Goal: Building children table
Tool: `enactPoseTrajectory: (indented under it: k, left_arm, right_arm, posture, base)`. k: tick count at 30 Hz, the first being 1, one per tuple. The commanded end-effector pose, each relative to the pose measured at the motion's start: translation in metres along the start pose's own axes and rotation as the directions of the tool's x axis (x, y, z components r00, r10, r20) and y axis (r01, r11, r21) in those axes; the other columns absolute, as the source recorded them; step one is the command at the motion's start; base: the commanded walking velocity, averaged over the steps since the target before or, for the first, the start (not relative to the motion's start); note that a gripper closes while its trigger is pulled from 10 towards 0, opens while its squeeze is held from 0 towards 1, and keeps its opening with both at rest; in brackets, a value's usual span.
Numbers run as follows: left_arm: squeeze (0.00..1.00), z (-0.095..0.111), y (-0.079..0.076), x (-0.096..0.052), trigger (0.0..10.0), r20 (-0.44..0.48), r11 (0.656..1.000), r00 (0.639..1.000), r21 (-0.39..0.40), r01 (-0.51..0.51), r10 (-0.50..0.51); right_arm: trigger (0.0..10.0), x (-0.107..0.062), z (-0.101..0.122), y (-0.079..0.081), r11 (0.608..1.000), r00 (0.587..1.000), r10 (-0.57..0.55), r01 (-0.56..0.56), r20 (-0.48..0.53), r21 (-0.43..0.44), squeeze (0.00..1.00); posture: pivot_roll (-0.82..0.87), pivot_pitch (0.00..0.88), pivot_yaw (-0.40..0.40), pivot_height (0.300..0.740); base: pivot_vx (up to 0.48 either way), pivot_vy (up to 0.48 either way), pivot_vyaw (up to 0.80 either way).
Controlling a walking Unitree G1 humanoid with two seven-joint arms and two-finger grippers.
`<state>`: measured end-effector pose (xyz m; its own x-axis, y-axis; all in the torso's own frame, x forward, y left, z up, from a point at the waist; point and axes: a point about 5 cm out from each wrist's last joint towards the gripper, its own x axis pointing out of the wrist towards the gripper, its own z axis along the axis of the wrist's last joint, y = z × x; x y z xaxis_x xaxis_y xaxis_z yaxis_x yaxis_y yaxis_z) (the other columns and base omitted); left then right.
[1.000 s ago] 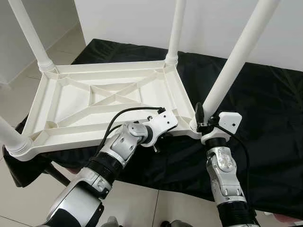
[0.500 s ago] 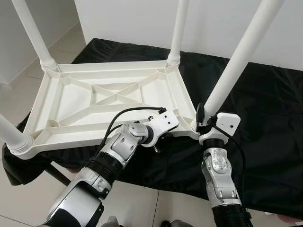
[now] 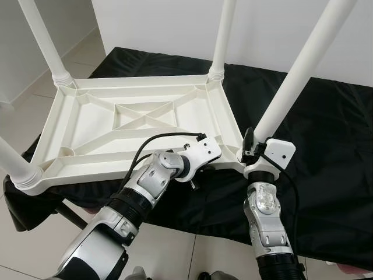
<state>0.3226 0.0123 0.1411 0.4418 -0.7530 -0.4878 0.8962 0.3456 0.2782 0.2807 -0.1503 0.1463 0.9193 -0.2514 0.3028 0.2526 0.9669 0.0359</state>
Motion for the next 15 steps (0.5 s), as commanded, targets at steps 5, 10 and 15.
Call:
enactPoseTrajectory:
  k: [5,10,15]
  left_arm:
    - [0.00,0.0184,0.0086,-0.0083,10.0,0.055,0.998,0.998,0.064,-0.019,0.016]
    - [0.00,0.0190,0.0092,-0.0082,10.0,0.057,0.998,0.998,0.065,-0.021,0.017]
    - [0.00,0.0190,0.0093,-0.0081,10.0,0.056,0.998,0.998,0.066,-0.020,0.016]
  right_arm:
    - [10.0,-0.0130,-0.0240,-0.0239,0.991,0.987,-0.106,0.095,-0.118,-0.100,0.00]
    - [10.0,-0.0166,-0.0269,-0.0255,0.989,0.986,-0.107,0.092,-0.127,-0.114,0.00]
    - [10.0,-0.0195,-0.0285,-0.0279,0.990,0.988,-0.092,0.077,-0.127,-0.120,0.00]
  posture:
    - [-0.08,0.024,0.012,0.740]
    - [-0.08,0.024,0.012,0.740]
    - [-0.08,0.027,0.014,0.740]
  base:
    - [0.000,0.000,0.00]
    - [0.000,0.000,0.00]
    - [0.000,0.000,0.00]
